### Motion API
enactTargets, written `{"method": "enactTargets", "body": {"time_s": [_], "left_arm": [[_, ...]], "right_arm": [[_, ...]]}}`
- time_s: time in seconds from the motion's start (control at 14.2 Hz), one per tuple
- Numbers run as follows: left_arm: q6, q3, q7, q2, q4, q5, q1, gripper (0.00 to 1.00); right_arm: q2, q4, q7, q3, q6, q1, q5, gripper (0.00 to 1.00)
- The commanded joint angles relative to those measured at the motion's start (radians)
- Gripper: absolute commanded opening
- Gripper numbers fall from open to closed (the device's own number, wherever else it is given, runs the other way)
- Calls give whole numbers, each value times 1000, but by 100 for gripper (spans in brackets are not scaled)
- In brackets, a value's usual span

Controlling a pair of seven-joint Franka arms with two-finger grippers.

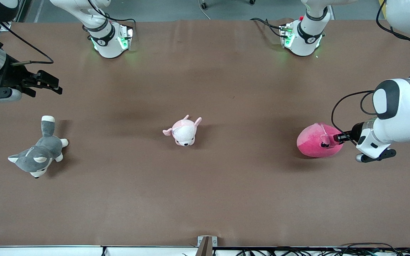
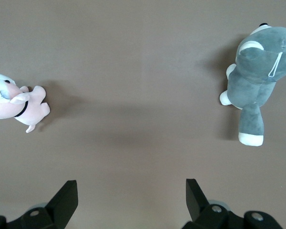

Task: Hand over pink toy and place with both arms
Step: 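Grasp the pink plush toy by its eyes with the left gripper, then lift the pink toy toward the middle while the right gripper approaches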

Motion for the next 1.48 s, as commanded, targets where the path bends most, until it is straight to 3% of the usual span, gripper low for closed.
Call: {"method": "enactTargets", "body": {"time_s": [0.0, 0.21, 0.56, 0.78, 1.13, 1.41], "left_arm": [[2, -11, -48, -19, 12, -12, -15, 0], [-13, -81, -179, -62, 25, -12, -18, 0], [-154, -323, -538, -90, 146, -8, -21, 0], [-156, -458, -753, -79, 241, -2, -47, 0], [-148, -466, -1000, -53, 372, -8, -245, 0], [-67, -465, -1130, -24, 398, -6, -403, 0]], "right_arm": [[11, 17, -4, -8, -18, 9, 110, 94], [23, 18, 1, -9, -24, 7, 184, 86], [23, 23, 1, -9, -15, 13, 198, 77], [37, 23, 2, -9, -26, 10, 308, 71], [47, 25, 52, -6, -24, 21, 453, 64], [47, 51, 53, -5, -12, 70, 471, 58]]}}
